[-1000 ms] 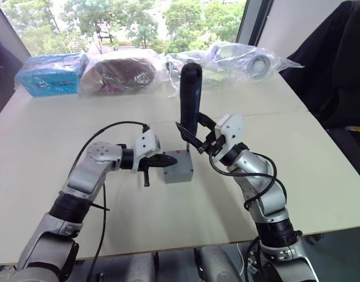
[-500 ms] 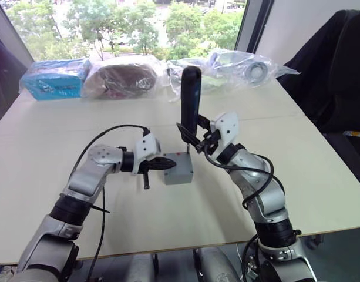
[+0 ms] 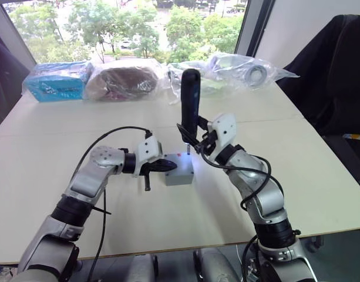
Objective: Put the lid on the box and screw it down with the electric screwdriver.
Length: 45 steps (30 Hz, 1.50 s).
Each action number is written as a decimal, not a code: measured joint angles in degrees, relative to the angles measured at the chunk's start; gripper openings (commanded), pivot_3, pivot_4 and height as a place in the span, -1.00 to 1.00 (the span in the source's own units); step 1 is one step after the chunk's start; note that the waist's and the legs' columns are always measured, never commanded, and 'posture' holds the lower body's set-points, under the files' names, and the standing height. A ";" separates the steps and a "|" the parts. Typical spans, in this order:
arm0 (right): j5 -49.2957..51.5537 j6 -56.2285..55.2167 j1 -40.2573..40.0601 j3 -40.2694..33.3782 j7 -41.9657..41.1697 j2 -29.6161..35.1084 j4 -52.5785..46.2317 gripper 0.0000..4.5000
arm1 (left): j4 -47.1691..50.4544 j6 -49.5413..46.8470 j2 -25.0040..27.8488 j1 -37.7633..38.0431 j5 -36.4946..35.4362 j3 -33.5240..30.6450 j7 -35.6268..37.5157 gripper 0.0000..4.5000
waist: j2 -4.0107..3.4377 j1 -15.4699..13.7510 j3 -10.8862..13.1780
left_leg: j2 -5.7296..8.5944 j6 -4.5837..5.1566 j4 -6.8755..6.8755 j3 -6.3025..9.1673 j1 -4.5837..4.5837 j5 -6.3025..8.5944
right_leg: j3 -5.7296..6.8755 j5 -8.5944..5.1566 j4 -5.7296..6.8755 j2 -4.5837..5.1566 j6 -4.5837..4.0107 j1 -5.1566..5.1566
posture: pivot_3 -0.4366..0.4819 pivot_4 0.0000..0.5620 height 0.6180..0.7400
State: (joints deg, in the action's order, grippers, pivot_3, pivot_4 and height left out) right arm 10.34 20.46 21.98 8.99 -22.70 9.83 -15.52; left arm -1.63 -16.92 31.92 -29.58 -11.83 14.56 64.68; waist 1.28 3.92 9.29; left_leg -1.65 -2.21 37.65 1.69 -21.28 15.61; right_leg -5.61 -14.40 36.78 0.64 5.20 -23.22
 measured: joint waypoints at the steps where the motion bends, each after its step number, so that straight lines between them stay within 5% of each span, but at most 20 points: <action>1: 0.01 -0.72 -0.16 -0.18 -0.15 0.01 0.12 -0.16 | 0.00 0.04 -0.02 0.00 -0.02 0.00 0.01 -1.00 | 0.00 0.00 0.00 | 0.00 0.00 -0.06 0.00 -0.01 0.00 | 0.00 0.00 -0.06 0.00 0.00 0.00 | -0.05 -0.47 1.00; 7: 2.36 -1.42 0.51 -2.06 -1.10 0.14 -0.39 -0.16 | 0.41 0.08 -0.01 0.00 -0.27 -0.06 0.13 -1.00 | -0.10 0.00 0.08 | 0.01 0.00 -0.41 -0.02 -0.13 0.00 | -0.01 0.03 -0.38 0.00 -0.02 -0.13 | -0.05 -0.47 1.00; 12: 11.45 12.66 10.68 -10.24 3.25 1.67 -3.43 -0.16 | 2.73 -0.37 0.56 0.36 -1.47 -0.95 0.16 -1.00 | -0.42 -0.08 0.80 | 0.03 0.00 -0.36 -0.04 -0.97 -0.02 | -0.04 0.26 -0.35 0.01 -0.26 -0.90 | -0.05 -0.47 1.00; 17: 18.59 33.62 23.74 -23.06 8.98 15.68 -7.94 -0.16 | 6.10 -2.93 2.30 1.55 -4.02 -3.22 0.53 -1.00 | -0.43 -1.07 0.85 | 0.02 0.04 -0.53 0.05 -1.60 0.00 | 0.10 0.33 -0.30 -0.01 -0.01 -1.61 | -0.05 -0.47 1.00; 26: 19.44 63.49 24.70 -14.06 4.07 36.03 5.41 -0.16 | 15.98 -9.20 5.34 1.33 -13.58 -9.85 1.15 -1.00 | -0.92 -1.37 1.34 | 0.03 0.22 -0.57 -0.16 -2.19 0.10 | -0.01 0.31 -0.47 -0.01 -0.01 -2.22 | -0.05 -0.47 1.00; 40: 14.60 61.78 23.79 -2.02 -3.67 38.72 26.00 -0.16 | 22.97 -17.05 6.61 -0.11 -21.99 -13.64 -2.47 -1.00 | -0.77 -1.32 1.47 | 0.04 0.22 -0.30 -0.18 -2.13 0.10 | -0.04 0.32 -0.46 -0.03 0.04 -2.06 | -0.05 -0.47 1.00; 45: 11.86 57.86 24.30 -0.30 -5.25 38.32 29.99 0.71 | 23.08 -17.59 7.28 -0.29 -22.48 -13.61 -3.43 -1.00 | -0.66 -1.33 1.45 | 0.05 0.22 0.03 -0.15 -2.06 0.10 | -0.04 0.35 -0.47 -0.03 0.07 -1.79 | -0.05 -0.47 1.00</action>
State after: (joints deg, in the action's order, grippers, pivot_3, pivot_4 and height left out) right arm 22.20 78.32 46.28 8.68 -27.96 48.16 14.47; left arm 21.45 -34.51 39.20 -29.86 -34.31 0.95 61.25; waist 0.61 2.60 10.74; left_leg -1.60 -1.99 37.68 1.54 -23.34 15.71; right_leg -5.65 -14.04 36.31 0.61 5.27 -25.02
